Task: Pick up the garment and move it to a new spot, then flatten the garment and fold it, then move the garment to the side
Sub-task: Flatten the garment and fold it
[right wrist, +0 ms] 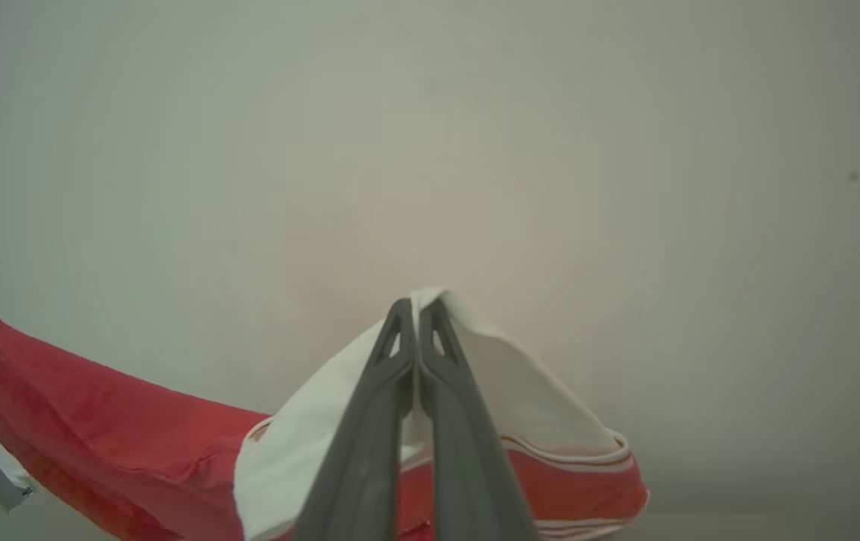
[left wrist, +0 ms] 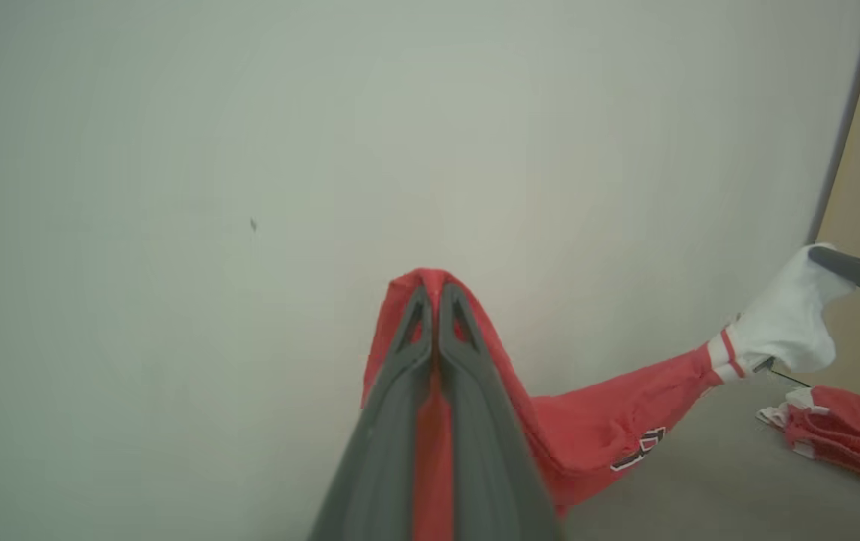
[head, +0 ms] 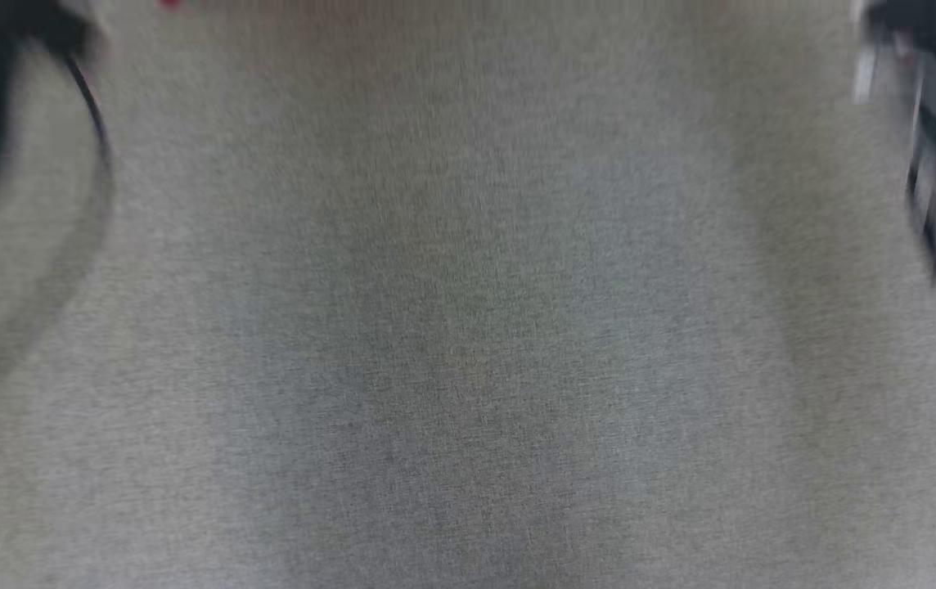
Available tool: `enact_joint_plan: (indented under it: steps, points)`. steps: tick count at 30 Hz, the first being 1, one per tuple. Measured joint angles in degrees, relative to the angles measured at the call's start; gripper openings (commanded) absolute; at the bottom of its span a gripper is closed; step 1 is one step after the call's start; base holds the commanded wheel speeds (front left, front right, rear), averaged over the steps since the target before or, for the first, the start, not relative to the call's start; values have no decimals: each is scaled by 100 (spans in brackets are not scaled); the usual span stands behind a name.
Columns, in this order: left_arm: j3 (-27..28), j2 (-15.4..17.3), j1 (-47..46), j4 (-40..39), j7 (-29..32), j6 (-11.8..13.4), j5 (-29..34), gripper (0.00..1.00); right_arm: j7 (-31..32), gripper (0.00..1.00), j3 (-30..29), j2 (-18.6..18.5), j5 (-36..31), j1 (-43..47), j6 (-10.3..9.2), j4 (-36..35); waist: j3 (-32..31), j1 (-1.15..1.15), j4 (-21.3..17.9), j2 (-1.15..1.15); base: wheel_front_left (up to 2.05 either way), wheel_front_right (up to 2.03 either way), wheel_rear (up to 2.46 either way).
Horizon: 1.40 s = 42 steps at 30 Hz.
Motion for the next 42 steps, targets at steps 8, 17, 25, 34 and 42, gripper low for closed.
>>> enact_joint_plan:
  steps: [8,17,25,34,42]
  points:
    - [894,-132,2799,-1204,0,435,700,0,478,0,-1304,343,-153,3454,0,-1942,-565,-1,31,-1,0,0,0]
    - [1631,-480,5030,-1608,1,475,1220,0,1157,0,-2164,1251,-589,5706,-1,-3047,-934,-1,-85,-1,0,0,0]
    - [2460,-1020,6351,-1285,0,123,1571,0,1204,0,-2364,1639,-842,6822,-8,-3131,-1237,-1,-127,-1,0,0,0]
    - [2852,-1540,7561,-872,0,-155,2158,0,1374,0,-2307,1771,-1020,7733,-8,-3008,-1676,0,-130,-1,0,0,0]
    - [3267,-1901,8170,-765,0,-281,2447,0,1836,0,-2192,1781,-955,8485,-8,-3025,-2003,0,-129,-1,0,0,0]
